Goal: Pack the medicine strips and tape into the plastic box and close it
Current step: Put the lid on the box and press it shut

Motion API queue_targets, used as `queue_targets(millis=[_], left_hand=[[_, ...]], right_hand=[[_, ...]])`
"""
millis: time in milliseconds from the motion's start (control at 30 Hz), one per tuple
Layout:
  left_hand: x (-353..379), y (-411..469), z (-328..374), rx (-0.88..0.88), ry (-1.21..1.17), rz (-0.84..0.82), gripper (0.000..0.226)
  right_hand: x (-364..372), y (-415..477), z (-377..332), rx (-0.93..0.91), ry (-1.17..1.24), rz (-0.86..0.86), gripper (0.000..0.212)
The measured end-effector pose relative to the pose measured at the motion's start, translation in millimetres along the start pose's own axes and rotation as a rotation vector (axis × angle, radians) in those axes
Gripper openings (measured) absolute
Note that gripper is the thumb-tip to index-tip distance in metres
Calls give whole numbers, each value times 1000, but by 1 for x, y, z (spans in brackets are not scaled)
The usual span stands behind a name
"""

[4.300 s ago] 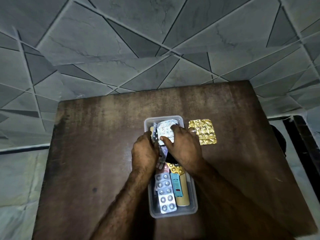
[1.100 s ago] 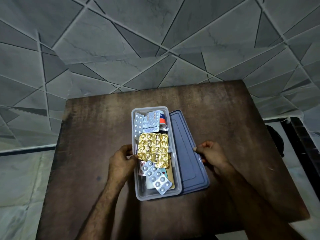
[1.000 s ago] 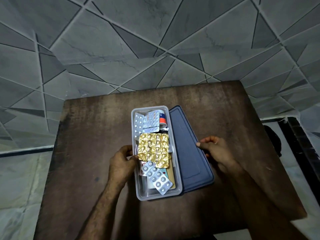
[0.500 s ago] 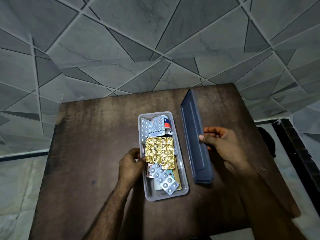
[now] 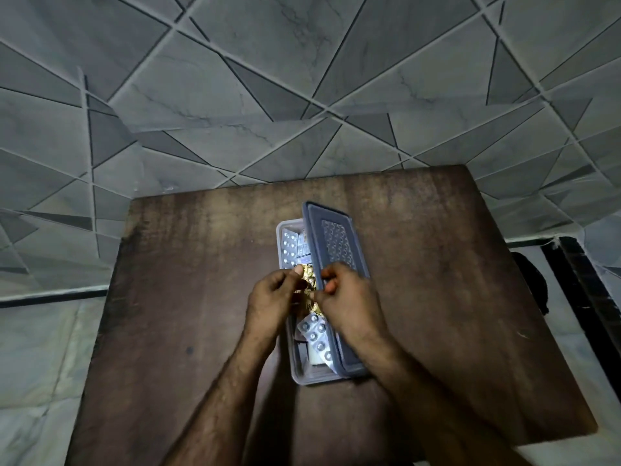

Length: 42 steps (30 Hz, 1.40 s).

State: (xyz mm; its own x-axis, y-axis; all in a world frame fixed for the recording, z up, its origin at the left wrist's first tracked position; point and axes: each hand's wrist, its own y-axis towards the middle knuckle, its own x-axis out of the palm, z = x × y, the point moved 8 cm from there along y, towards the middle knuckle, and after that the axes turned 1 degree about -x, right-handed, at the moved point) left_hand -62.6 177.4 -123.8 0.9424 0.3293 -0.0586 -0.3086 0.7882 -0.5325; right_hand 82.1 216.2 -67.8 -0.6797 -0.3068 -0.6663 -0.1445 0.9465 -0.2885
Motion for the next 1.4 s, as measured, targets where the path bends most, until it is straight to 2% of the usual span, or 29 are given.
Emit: queue_targets(millis=[67,100,200,267,367,467,533,633,867,1133,1300,1400], left_hand=[[6,0,-3,-45,-63,-59,30],[6,-1,-3,-55,-70,-60,23],[-5,3,-10,-96,-61,4,5],[-14,6,-17,-121,-51,56,6],[-19,10,-24,-137,-9,108,14],[-25,11,-28,-148,44,185,15],[-30,13,-30,-149,64,222,20],[-34,15,-30,-122,185,244,24],[-39,13,-17,-55,433,322,28],[-38,21,-28,-106,468,237,21],[-37,26,-32,-124,468,236,16],[-32,28,-31,-127,500,244,13]], right_hand=[[17,-2,-6,-52,-72,-21,27],[25,-3,-7,-63,-96,-48,27],[43,-2,1,-57,-88,-163,31],[44,1,10,-26,-30,-188,34],[25,12,28,7,3,-78,27],[-6,23,48,30,-149,90,34],[-16,29,64,114,-199,64,38],[-11,31,75,169,-79,-57,30],[-7,32,73,131,-66,-26,28],[-6,31,83,172,12,-21,31],[8,37,122,366,208,-37,27],[18,46,140,406,254,-58,23]])
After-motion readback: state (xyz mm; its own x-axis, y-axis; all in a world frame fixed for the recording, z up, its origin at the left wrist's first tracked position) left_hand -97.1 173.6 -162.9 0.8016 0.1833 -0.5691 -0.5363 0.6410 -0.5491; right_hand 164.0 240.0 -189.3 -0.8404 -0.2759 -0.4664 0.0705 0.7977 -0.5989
